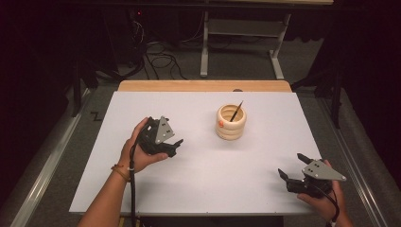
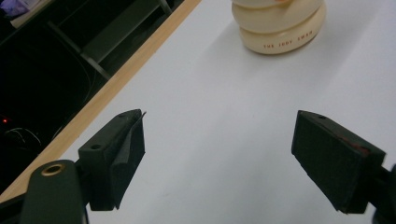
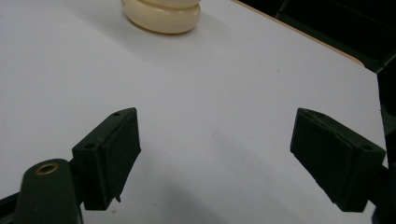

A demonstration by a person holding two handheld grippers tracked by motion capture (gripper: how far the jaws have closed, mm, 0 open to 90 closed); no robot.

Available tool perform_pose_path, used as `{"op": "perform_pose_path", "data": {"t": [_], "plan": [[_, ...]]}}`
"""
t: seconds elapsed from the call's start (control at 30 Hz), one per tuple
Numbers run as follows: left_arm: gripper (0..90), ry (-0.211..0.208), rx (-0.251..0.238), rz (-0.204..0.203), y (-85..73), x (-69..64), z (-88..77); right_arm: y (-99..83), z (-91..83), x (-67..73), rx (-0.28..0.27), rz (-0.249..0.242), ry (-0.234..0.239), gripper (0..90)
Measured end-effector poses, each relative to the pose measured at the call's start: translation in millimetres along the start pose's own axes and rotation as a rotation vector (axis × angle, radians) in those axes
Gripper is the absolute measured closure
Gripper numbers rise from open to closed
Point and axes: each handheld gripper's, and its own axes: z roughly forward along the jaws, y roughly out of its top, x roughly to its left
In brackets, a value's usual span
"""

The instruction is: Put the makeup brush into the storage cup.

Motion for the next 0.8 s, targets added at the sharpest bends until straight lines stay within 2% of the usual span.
{"op": "perform_pose_path", "data": {"t": [0.6, 0.8], "plan": [[18.6, 0.015, 0.049, -0.007, -33.8, -2.4, -12.3, 0.2, 0.6, 1.0, -0.003, 0.001, 0.002, 16.9], [18.4, 0.014, 0.055, -0.023, -45.1, -4.9, -16.6, -0.4, 0.5, 0.2, -0.001, -0.005, 0.003, 16.9]]}}
